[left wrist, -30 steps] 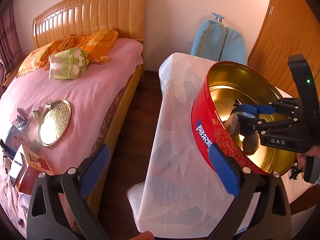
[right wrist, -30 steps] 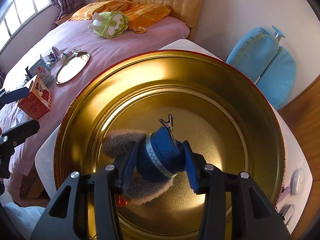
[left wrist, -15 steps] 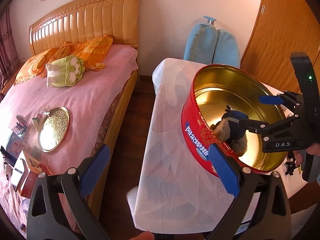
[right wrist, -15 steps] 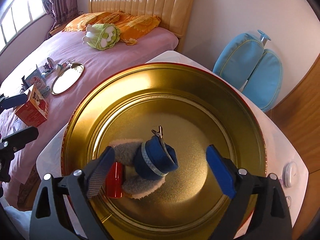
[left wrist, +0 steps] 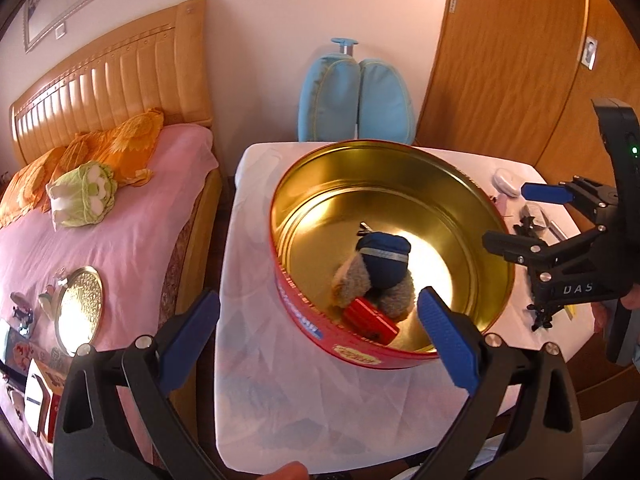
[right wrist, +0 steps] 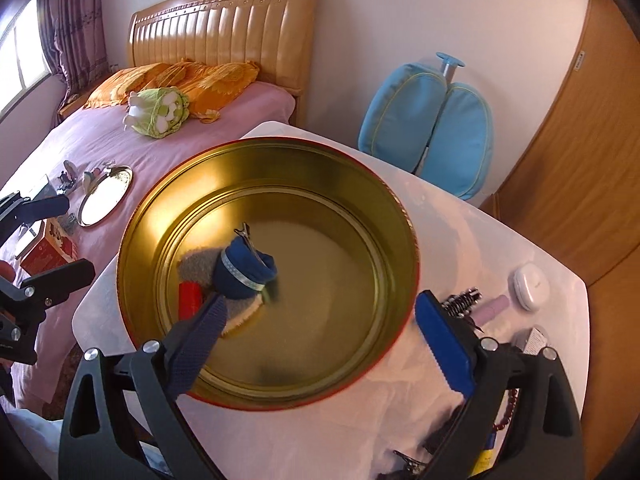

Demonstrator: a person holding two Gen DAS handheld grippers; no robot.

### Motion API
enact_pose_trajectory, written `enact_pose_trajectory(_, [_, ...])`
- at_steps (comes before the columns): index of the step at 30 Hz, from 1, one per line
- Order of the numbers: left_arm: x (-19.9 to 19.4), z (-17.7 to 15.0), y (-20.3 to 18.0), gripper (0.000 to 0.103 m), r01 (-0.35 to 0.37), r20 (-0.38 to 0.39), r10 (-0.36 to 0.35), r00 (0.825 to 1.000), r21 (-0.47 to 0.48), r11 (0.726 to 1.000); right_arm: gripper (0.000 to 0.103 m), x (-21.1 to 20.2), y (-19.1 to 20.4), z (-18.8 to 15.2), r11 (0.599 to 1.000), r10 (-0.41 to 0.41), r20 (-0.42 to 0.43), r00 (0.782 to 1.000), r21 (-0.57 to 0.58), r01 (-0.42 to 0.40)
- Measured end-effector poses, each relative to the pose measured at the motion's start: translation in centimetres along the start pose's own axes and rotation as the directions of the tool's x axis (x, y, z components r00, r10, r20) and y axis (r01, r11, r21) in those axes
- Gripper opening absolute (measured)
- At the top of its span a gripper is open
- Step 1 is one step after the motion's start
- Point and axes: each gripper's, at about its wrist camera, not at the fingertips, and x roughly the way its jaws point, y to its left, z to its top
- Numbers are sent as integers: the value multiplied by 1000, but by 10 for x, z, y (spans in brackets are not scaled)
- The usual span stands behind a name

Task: Organize jewelry
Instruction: 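Grasp the silver tube with the right gripper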

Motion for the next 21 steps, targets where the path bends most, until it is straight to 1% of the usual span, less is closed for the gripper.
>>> enact_pose_trajectory(4, [4, 11, -33, 96, 84, -2, -84, 996, 68, 994, 96, -18, -27, -24, 996, -55, -4, 998, 73, 55])
enact_pose_trajectory(8, [11, 22, -78, 96, 176, -7, -178, 984, 158, 972, 96, -34, -64, -54, 979, -117, -28, 993, 166, 120])
enact_pose_trajectory(12, [20, 26, -131, 96, 275, -40, -274, 961, 255, 927, 96, -47, -106, -91, 943, -175, -70, 982, 274, 187])
enact_pose_trajectory(16, [32, 28, -183, 96, 367, -88, -358, 930, 324, 872, 96, -55, -148, -132, 895, -213, -123, 969, 373, 244])
enact_pose_trajectory(18, [38, 27, -209, 96, 401, -117, -385, 915, 359, 843, 96, -57, -169, -150, 871, -227, -146, 963, 411, 268])
enact_pose_trajectory(21, [51, 28, -245, 96, 422, -152, -395, 906, 405, 811, 96, -56, -200, -171, 841, -240, -172, 955, 454, 293])
